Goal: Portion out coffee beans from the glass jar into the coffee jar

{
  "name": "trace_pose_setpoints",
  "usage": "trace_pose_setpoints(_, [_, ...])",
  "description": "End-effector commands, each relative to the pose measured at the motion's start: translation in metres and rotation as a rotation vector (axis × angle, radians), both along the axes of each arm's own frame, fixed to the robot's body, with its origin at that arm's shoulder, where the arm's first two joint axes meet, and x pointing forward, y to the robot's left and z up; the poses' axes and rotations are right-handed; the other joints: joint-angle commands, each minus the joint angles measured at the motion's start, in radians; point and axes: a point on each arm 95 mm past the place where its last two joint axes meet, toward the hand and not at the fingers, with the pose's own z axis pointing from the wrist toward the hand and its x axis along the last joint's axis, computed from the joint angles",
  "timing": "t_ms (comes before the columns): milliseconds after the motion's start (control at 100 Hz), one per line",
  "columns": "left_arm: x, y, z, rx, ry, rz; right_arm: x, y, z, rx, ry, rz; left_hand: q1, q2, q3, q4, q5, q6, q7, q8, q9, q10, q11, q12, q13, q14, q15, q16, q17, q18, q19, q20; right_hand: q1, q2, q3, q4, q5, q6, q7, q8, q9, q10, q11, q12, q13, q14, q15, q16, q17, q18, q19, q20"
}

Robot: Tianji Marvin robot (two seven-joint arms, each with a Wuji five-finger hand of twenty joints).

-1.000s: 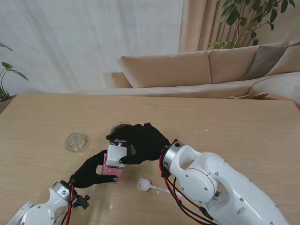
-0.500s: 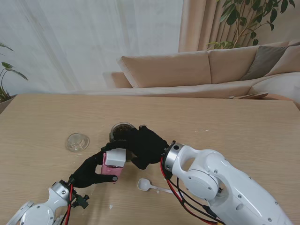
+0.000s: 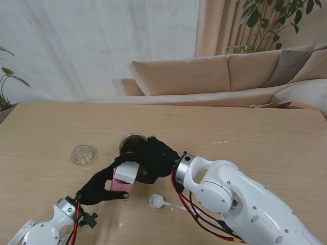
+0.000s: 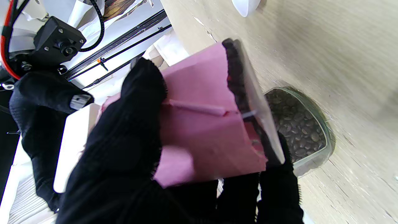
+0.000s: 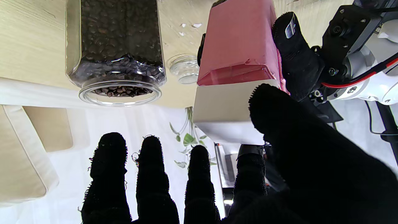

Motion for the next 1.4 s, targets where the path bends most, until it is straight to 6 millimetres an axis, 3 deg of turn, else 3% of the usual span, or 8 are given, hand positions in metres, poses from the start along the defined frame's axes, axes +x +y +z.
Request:
trace_pose_setpoints(0, [-0.003,-0.005,0.000,-0.002,0.004,-0.018,0.000,0.003,0.000,-0.004,0.010,-0.001,0.193,0.205,0.162,0.072,0.049,-0.154,0.167,0.080,0.064,-0.100,0.112,0.055,-0.024,-0.015,0.000,-0.002,0.019,-0.007,0.042,0.005,-0.051,0.043,-0.031,-0.015,0.050,0.016,0.048,0.037,-0.002,0.013,0.008,0.013,0.000,-0.029,0.015,0.001,-0.003,-0.011,0.023,0.018])
trace_pose_setpoints(430, [-0.003,-0.003,0.000,-0.006,0.002,-0.015,0.008,0.018,-0.004,0.022,0.014,-0.064,0.193,0.206,0.160,0.073,0.049,-0.154,0.167,0.080,0.064,-0.101,0.112,0.055,-0.025,-0.016,0.000,-0.004,0.019,-0.006,0.041,0.005,-0.260,0.153,-0.191,-0.010,0.149,0.390,0.383,0.327,0.040,0.104,0.116,0.119,0.025,-0.002,0.078,0.032,0.028,-0.007,0.088,0.035])
trace_pose_setpoints(560, [-0.003,-0.003,0.000,-0.006,0.003,-0.015,0.010,0.019,-0.004,0.019,0.012,-0.072,0.193,0.205,0.160,0.073,0.049,-0.154,0.167,0.080,0.065,-0.100,0.112,0.055,-0.024,-0.015,0.000,-0.004,0.019,-0.006,0.041,0.005,-0.316,0.182,-0.216,-0.014,0.089,0.427,0.347,0.276,0.013,0.121,0.114,0.119,0.014,0.014,0.080,0.031,0.024,-0.004,0.090,0.029])
trace_pose_setpoints(690, [-0.002,-0.003,-0.001,-0.005,0.005,-0.012,0.006,0.015,0.001,0.040,0.019,-0.069,0.194,0.205,0.160,0.073,0.049,-0.154,0.167,0.080,0.065,-0.100,0.112,0.055,-0.024,-0.015,0.000,-0.004,0.019,-0.005,0.041,0.005,-0.328,0.194,-0.230,-0.017,0.068,0.411,-0.048,-0.035,0.012,0.124,0.009,0.043,0.002,0.026,0.037,0.010,-0.001,0.012,0.057,0.009])
trace_pose_setpoints(860, [-0.001,-0.003,-0.001,-0.003,0.007,-0.003,-0.004,0.003,0.009,0.071,0.017,-0.073,0.194,0.205,0.160,0.073,0.048,-0.154,0.167,0.080,0.064,-0.100,0.112,0.056,-0.025,-0.016,0.000,-0.004,0.019,-0.006,0.041,0.005,-0.139,0.210,-0.250,0.014,0.025,0.202,-0.209,-0.127,0.023,0.107,-0.071,-0.018,-0.015,0.016,-0.019,-0.012,-0.039,0.009,0.005,-0.007])
trace_pose_setpoints(1020, [0.000,-0.003,-0.001,-0.002,0.005,0.002,-0.012,-0.009,0.012,0.036,-0.025,-0.072,0.194,0.205,0.161,0.073,0.048,-0.154,0.167,0.080,0.063,-0.102,0.112,0.055,-0.024,-0.015,0.000,-0.004,0.018,-0.005,0.041,0.005,0.067,0.107,-0.016,0.226,-0.040,0.056,-0.201,-0.121,-0.001,0.077,-0.073,-0.027,-0.020,0.000,-0.037,-0.018,-0.044,-0.005,-0.016,-0.007])
trace_pose_setpoints(1130, [0.000,-0.003,-0.001,-0.002,0.004,-0.001,-0.012,-0.011,0.009,0.010,-0.044,-0.052,0.194,0.204,0.161,0.073,0.048,-0.154,0.167,0.080,0.064,-0.100,0.112,0.055,-0.025,-0.016,0.000,-0.004,0.019,-0.007,0.041,0.005,0.148,-0.007,0.209,0.122,-0.070,0.014,-0.177,-0.107,-0.033,0.046,-0.051,-0.032,-0.026,-0.011,-0.034,-0.021,-0.046,-0.019,-0.027,-0.006])
trace_pose_setpoints(1390, [-0.001,-0.003,-0.001,-0.002,0.004,-0.008,-0.003,-0.005,-0.003,-0.023,-0.053,0.009,0.193,0.205,0.161,0.073,0.048,-0.154,0.167,0.080,0.065,-0.100,0.112,0.055,-0.025,-0.015,0.000,-0.004,0.019,-0.006,0.041,0.005,0.168,-0.070,0.210,0.002,-0.065,0.001,-0.176,-0.122,-0.030,0.022,-0.059,-0.045,-0.021,-0.040,-0.019,-0.020,-0.030,-0.038,-0.019,-0.002])
